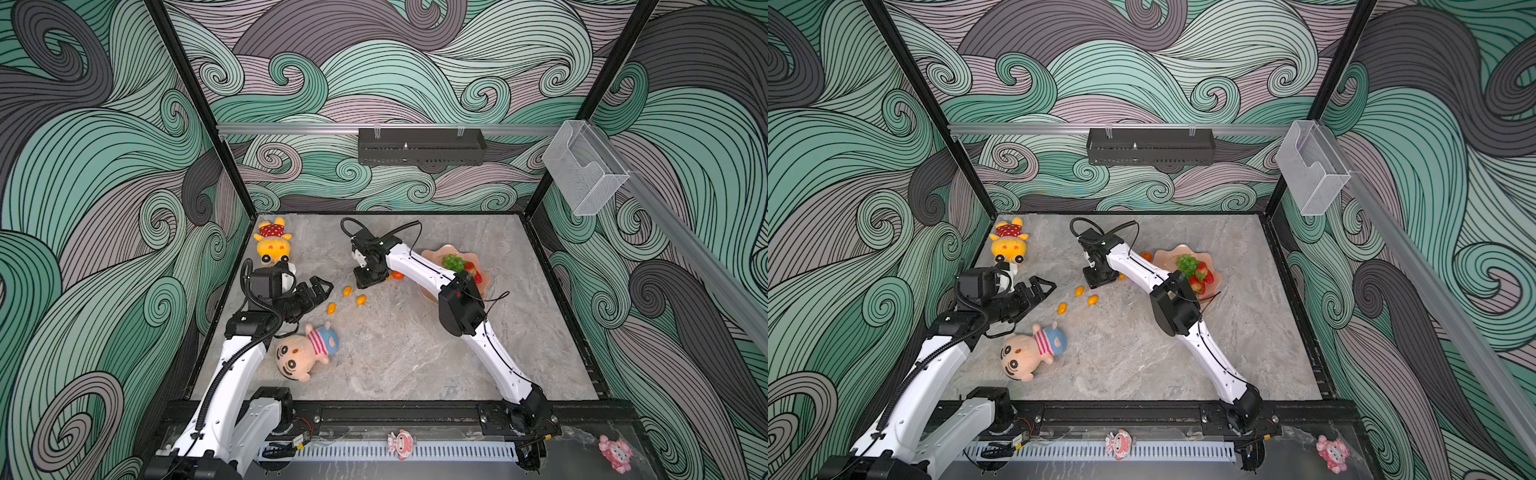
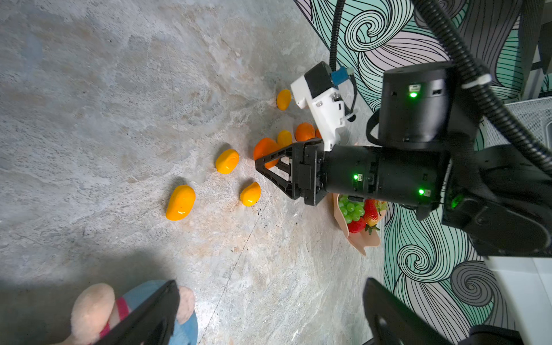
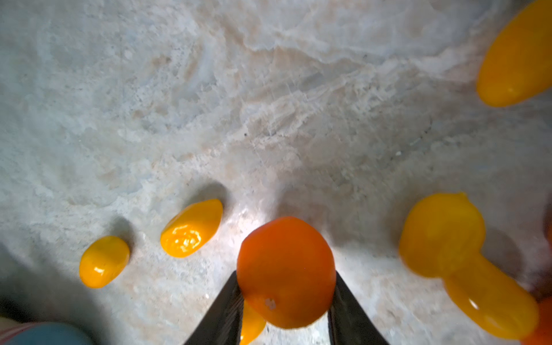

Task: Arrange fruit in a fruit bowl
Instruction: Pick up the fruit from the center of the table.

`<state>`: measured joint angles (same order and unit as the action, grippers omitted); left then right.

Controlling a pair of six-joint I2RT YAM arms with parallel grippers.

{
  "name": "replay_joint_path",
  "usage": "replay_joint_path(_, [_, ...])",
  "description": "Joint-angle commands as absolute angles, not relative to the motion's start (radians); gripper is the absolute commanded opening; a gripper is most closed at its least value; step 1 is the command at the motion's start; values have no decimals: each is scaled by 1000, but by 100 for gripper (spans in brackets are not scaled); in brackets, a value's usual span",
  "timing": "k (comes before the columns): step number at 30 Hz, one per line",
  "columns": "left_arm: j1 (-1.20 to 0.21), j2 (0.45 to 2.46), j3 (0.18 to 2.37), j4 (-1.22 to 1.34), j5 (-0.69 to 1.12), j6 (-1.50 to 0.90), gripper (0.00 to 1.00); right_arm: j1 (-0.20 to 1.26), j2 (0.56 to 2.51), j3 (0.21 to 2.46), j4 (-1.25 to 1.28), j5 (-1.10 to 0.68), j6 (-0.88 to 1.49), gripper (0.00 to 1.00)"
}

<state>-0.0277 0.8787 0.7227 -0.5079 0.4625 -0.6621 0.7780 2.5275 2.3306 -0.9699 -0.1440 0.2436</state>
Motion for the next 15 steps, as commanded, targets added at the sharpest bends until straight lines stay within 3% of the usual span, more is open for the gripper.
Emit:
replay_joint_path(1, [-23, 865, 711, -490, 494, -658, 99, 782, 2429, 2273, -922, -158, 255, 41])
replay_joint_path(15, [-53, 924, 716, -455, 552, -660, 98, 778, 2253, 2059, -861, -125, 261, 39])
